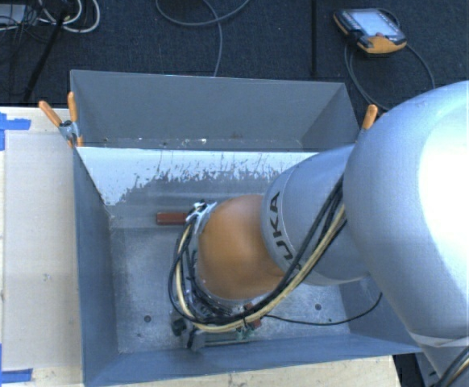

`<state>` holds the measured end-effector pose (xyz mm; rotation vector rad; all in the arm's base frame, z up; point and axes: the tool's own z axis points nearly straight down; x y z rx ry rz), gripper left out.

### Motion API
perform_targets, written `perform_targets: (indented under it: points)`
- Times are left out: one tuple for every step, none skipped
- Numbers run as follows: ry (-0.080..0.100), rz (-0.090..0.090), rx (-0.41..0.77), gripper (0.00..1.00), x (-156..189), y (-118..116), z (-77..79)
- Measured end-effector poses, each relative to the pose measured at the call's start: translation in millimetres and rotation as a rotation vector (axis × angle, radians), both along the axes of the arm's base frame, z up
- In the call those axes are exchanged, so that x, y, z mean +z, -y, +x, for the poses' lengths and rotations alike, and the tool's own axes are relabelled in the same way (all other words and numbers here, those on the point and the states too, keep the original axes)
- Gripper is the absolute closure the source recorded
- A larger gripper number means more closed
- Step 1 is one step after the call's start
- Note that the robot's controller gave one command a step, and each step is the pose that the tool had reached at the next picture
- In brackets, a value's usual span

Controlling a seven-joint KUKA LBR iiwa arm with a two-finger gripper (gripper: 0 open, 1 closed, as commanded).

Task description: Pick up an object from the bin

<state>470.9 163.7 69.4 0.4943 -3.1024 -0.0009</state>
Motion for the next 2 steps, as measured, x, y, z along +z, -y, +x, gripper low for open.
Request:
perform_targets:
  points:
    - [0.0, 0.0, 0.0, 1.0, 0, 0, 0.0]
    - [0.001, 0.0, 0.02, 1.0, 146, -2, 35.3]
